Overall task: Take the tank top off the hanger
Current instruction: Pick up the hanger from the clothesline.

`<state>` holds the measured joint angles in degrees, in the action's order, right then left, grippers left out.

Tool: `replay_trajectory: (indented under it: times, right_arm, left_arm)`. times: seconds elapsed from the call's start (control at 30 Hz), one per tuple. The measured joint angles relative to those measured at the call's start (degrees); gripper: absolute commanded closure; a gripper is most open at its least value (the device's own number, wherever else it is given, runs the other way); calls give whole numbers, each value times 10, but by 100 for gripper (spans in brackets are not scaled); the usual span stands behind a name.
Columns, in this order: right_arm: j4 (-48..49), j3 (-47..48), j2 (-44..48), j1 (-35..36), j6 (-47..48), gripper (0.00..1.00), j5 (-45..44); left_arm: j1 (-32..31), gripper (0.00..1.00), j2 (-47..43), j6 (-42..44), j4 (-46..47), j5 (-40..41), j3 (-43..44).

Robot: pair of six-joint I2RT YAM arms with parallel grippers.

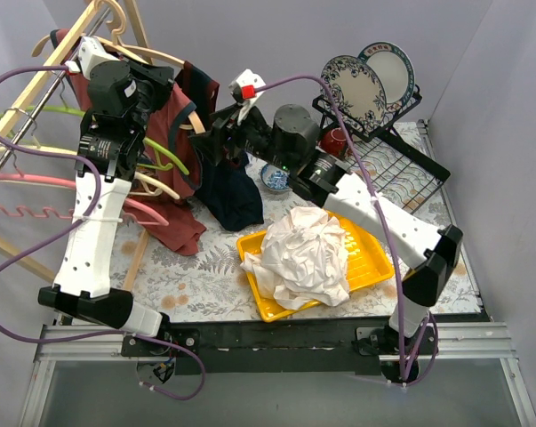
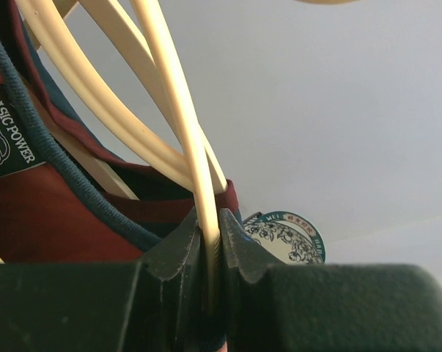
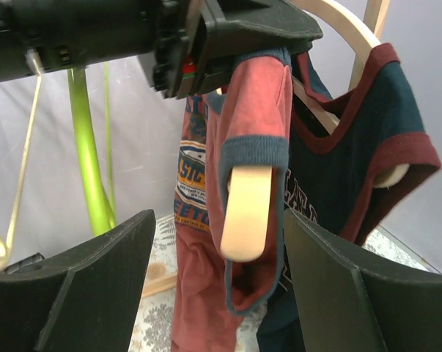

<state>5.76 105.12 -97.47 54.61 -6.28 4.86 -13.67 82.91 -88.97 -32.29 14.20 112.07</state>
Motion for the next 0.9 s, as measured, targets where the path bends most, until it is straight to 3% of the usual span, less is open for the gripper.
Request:
replay_trajectory:
  times: [0.47,0.57,0.67,0.7,0.8,0.9]
  right_arm:
    - [8,130,-115,-7,-40,30,23]
    - [14,136,-126,-7,-46,40,25]
    - [16,136,-134,-7,-55,60,27]
    - [17,137,-137,-7,-58,74,29]
    - [14,147,-143,-5,-68,99,32]
    - [11,160,-147,-6,-71,99,39]
  left_arm:
    - [0,100,-19,-2,-6,-16,-11]
    - [0,100,-29,-5,-7,-21,-21]
    - [0,100,-38,-7,-7,-31,-30]
    - [0,100,-39,-8,-7,-33,-30]
    - [0,96,-40,-10,-5,-36,-30]
    - [1,84,-41,-13,2,-35,-30]
